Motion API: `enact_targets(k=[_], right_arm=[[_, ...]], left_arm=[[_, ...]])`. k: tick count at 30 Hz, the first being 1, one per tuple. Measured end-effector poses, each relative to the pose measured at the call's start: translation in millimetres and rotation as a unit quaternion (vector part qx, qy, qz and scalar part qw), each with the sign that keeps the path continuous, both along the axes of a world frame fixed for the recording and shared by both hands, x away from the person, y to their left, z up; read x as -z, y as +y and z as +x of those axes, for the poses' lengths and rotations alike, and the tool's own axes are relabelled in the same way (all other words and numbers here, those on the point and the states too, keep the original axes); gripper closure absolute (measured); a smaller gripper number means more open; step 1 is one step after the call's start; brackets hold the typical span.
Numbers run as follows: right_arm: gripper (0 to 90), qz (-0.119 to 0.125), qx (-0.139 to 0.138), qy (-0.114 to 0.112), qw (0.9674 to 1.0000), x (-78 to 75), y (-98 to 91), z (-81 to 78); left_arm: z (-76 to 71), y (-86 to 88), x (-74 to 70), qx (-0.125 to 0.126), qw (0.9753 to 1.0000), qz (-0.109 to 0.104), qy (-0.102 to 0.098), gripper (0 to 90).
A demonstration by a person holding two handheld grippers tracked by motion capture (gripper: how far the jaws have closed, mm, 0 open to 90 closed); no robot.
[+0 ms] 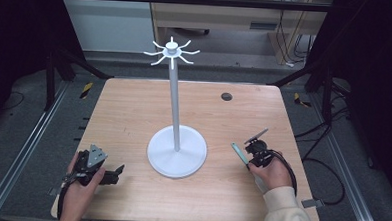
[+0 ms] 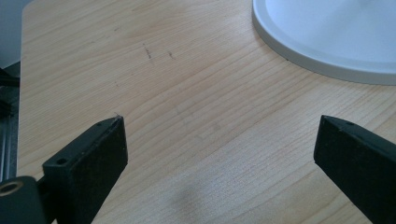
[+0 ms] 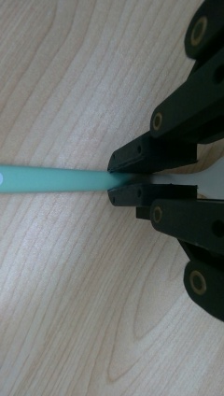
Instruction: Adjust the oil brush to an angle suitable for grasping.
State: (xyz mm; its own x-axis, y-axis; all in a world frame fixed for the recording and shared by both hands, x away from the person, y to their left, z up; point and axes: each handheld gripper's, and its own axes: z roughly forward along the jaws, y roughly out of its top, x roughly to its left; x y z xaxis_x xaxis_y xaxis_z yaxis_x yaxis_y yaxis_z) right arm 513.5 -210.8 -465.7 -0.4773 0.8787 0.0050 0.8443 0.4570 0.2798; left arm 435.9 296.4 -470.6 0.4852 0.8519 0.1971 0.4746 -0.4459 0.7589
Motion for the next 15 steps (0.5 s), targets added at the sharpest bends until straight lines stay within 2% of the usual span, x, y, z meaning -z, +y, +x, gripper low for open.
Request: enact_targets(k=[3,8,9,15], right_arm=[[82.4,0.008,0.006,-0.005,0.9999,-4.9,0.2,-0.8],[82.4,0.017,-0.002,-0.039,0.9991,-14.6,-1.2,-1.9],[82.4,0.025,0.005,-0.042,0.9988,-17.3,-0.1,-2.8],[82.4,0.058,-0.002,-0.1,0.9933,-30.7,2.6,-4.9]], left_arm=[[0.0,0.0,0.0,0.0,1.0,0.0,0.0,2.4],[0.1,-0.1,0.0,0.0,1.0,0.0,0.0,2.4],[0.1,0.0,0.0,0.0,1.0,0.0,0.0,2.4],[-0.1,0.0,-0.2,0.0,1.0,0.0,-0.001,2.4]])
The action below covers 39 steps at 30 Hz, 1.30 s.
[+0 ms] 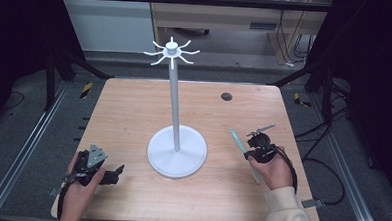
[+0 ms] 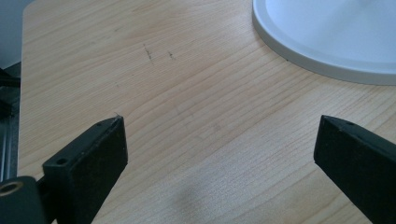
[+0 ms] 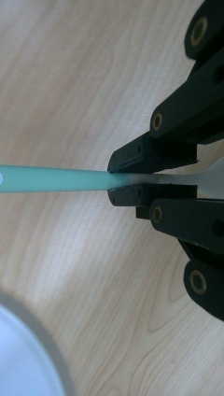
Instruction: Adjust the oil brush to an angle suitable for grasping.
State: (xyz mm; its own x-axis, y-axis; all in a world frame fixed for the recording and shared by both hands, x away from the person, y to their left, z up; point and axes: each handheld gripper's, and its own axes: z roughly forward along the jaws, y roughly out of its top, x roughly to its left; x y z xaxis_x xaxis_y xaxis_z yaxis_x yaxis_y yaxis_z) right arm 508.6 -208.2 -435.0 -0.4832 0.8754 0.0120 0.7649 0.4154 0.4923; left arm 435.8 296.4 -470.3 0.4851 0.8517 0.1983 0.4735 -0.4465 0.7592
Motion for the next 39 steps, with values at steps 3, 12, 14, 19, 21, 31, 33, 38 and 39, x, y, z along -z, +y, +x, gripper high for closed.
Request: enact_targets(k=[3,12,14,19,21,31,33,38,39], right_arm=[[82.4,0.011,-0.003,-0.026,0.9996,-5.8,1.5,-1.6],[82.5,0.048,-0.005,-0.091,0.9946,-21.1,1.5,-6.2],[82.5,0.06,-0.007,-0.101,0.993,-24.6,1.3,-7.5],[82.6,0.068,-0.008,-0.118,0.9906,-30.2,1.6,-9.4],[82.6,0.08,-0.011,-0.13,0.9882,-35.4,2.0,-11.2],[82.6,0.102,-0.026,-0.171,0.9797,-62.3,11.3,-13.6],[82.6,0.106,-0.032,-0.18,0.9774,-71.1,15.0,-12.5],[82.6,0.134,-0.033,-0.204,0.9691,-91.2,23.7,-7.8],[82.6,0.139,-0.033,-0.207,0.9677,-94.1,25.5,-7.3]], left_arm=[[0.1,0.1,0.0,0.0,1.0,0.0,0.0,2.5],[0.2,0.2,0.1,0.0,1.0,0.0,0.0,2.5],[0.1,0.1,0.1,0.0,1.0,0.0,0.0,2.4],[0.2,0.1,0.1,0.0,1.0,0.0,0.0,2.5],[0.0,0.2,0.1,0.0,1.0,0.001,0.0,2.5],[-1.2,-0.1,0.3,-0.003,1.0,0.003,-0.001,2.4],[-1.5,0.0,0.0,-0.005,1.0,0.002,-0.002,2.4],[-1.5,0.2,0.0,-0.007,1.0,0.002,-0.003,2.4],[-1.4,0.5,0.1,-0.007,1.0,0.002,-0.003,2.4]])
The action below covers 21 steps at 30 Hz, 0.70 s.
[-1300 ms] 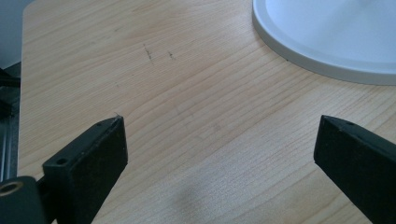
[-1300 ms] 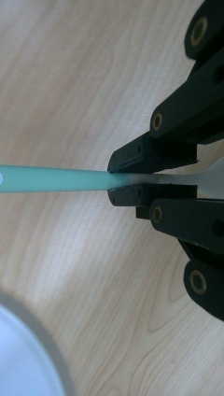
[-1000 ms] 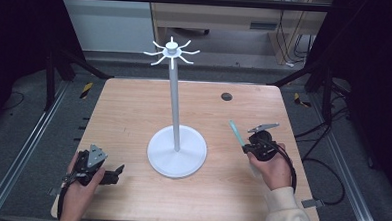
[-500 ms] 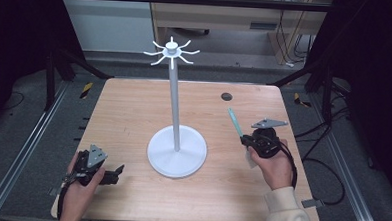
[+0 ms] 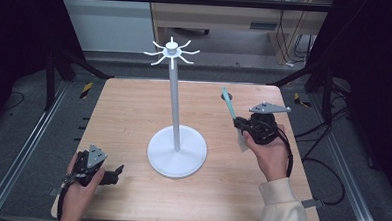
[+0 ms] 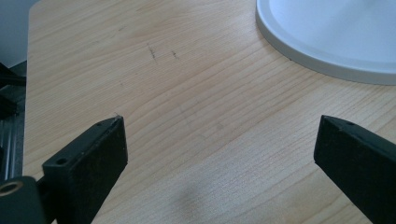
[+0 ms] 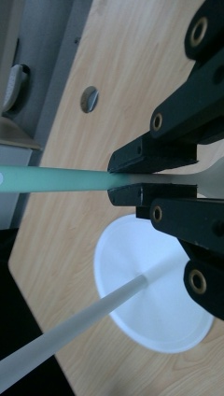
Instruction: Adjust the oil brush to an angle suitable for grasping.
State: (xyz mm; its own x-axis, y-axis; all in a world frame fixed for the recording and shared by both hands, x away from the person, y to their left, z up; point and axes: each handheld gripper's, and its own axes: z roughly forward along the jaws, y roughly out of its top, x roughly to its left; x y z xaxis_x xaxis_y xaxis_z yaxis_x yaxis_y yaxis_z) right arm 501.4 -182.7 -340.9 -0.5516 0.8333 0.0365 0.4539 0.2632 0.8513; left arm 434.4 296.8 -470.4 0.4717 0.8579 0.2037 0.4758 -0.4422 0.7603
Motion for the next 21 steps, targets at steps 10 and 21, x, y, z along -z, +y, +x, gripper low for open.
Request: enact_targets(k=[10,21], right_arm=[[82.6,0.017,-0.018,-0.033,0.9991,-7.2,14.3,-3.6],[82.6,0.049,-0.03,-0.076,0.9955,-37.1,19.7,-16.5]], left_arm=[[1.2,3.3,-1.2,-0.005,1.0,-0.006,-0.003,2.4],[-0.4,4.2,-2.2,-0.006,1.0,-0.005,-0.005,2.4]])
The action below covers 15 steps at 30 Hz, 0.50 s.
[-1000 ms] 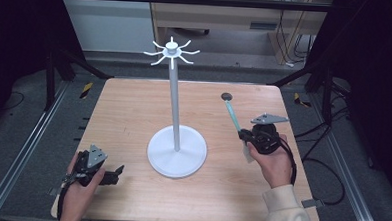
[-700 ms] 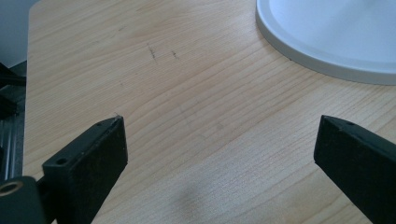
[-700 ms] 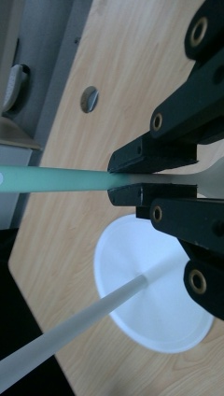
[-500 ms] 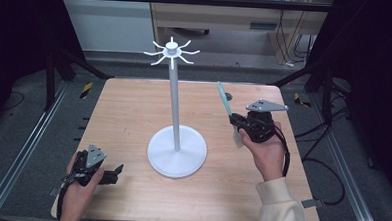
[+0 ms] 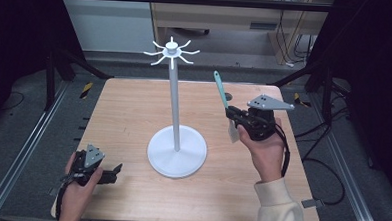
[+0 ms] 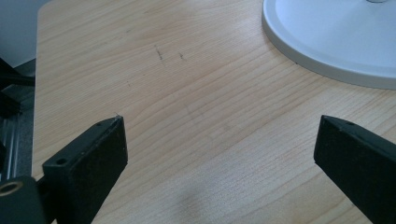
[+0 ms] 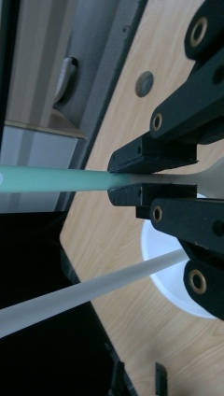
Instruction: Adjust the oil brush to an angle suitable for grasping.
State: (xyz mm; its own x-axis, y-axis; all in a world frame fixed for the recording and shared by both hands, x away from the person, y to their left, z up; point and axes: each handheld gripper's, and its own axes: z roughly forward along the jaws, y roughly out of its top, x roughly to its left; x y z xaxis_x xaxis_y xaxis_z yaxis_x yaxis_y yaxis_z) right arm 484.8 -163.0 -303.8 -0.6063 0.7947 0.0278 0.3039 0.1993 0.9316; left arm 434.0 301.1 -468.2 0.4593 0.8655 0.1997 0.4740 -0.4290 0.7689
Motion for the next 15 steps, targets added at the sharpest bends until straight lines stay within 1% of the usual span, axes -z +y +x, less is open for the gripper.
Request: enact_targets(k=[1,2,4,5,6,11,15], right_arm=[[82.6,0.004,0.0,-0.004,1.0,-3.0,0.7,0.5],[82.6,0.012,-0.001,-0.004,0.9999,-5.5,1.6,1.1],[82.6,0.015,-0.002,-0.008,0.9998,-7.2,2.6,1.7],[82.6,0.022,-0.005,-0.016,0.9996,-8.9,5.3,0.9],[82.6,0.022,-0.005,-0.016,0.9996,-8.9,5.3,0.9],[82.6,0.022,-0.009,-0.03,0.9993,-10.3,9.0,-4.8],[82.6,0.027,-0.009,-0.036,0.9989,-13.0,9.3,-8.8]], left_arm=[[-0.5,0.2,0.1,-0.002,1.0,0.0,-0.002,2.4],[-0.7,0.0,0.2,-0.002,1.0,0.0,-0.001,2.4],[-0.9,-0.1,0.2,-0.001,1.0,0.001,-0.001,2.4],[-1.1,-0.8,0.3,-0.002,1.0,-0.001,-0.002,2.4],[-1.1,-0.8,0.3,-0.002,1.0,-0.001,-0.002,2.4],[0.5,-1.1,0.2,0.002,1.0,-0.002,-0.003,2.4],[-0.1,-0.7,-0.5,0.003,1.0,-0.004,-0.003,2.4]])
